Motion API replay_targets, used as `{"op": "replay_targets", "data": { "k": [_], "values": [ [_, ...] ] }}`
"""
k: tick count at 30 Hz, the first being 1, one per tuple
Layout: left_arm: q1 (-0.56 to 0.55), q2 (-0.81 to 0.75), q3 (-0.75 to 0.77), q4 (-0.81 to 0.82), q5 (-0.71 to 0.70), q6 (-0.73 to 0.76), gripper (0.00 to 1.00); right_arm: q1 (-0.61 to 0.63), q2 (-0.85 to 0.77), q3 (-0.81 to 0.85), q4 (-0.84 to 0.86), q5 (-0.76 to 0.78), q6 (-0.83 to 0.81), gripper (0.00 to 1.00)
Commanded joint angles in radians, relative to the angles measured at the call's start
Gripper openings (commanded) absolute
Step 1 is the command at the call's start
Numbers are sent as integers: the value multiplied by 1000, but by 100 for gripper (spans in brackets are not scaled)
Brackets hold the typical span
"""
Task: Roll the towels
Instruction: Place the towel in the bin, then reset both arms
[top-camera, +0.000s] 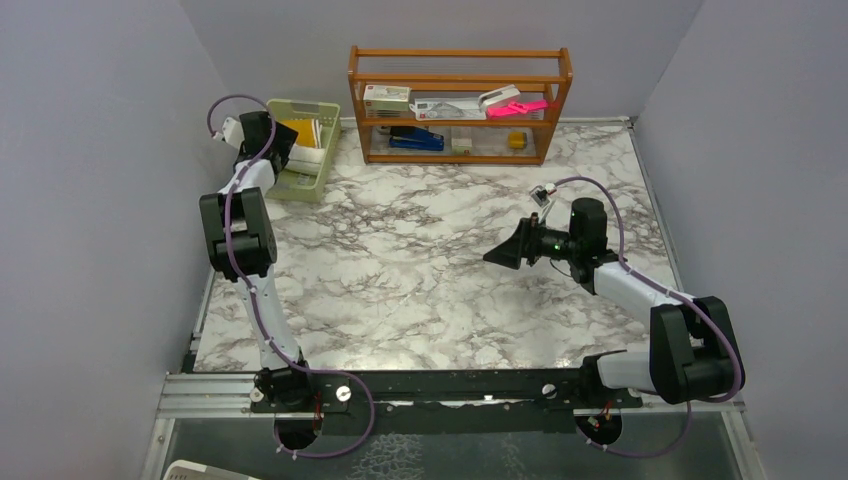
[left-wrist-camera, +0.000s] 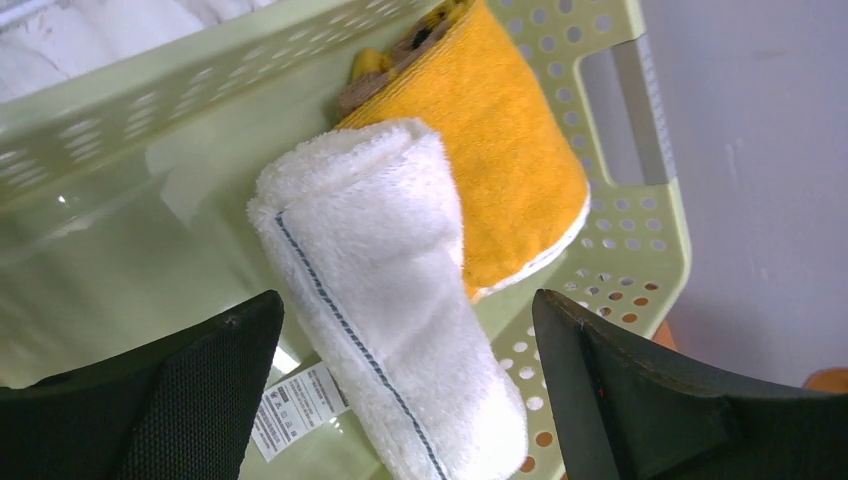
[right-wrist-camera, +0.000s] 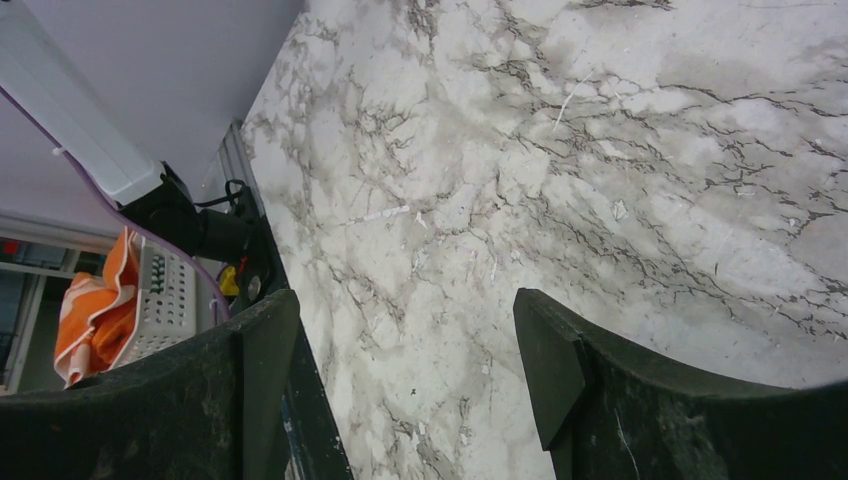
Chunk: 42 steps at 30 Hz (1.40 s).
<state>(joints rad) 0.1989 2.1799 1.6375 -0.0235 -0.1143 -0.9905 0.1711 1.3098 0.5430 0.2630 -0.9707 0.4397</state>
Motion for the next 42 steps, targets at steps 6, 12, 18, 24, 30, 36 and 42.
{"op": "replay_targets", "data": {
  "k": [6,12,18,24,30,36,42],
  "values": [
    [-2,-131,10,1,39,244,27,7,14,-13,42,-36,-11,80],
    [-2,-153,-45,-82,95,313,0,7,20,-15,49,-43,-7,80],
    [-8,-56,23,-122,189,317,0,12,21,-21,55,-45,-5,80],
    [-17,42,97,-134,189,298,0,14,17,-16,39,-35,-13,80],
    [-32,125,197,-151,176,296,0,14,27,-7,29,-28,-22,80],
    [-34,194,294,-184,156,300,0,14,43,0,25,-28,-26,80],
    [-32,230,387,-239,127,328,0,14,57,9,24,-31,-27,80]
  ]
}}
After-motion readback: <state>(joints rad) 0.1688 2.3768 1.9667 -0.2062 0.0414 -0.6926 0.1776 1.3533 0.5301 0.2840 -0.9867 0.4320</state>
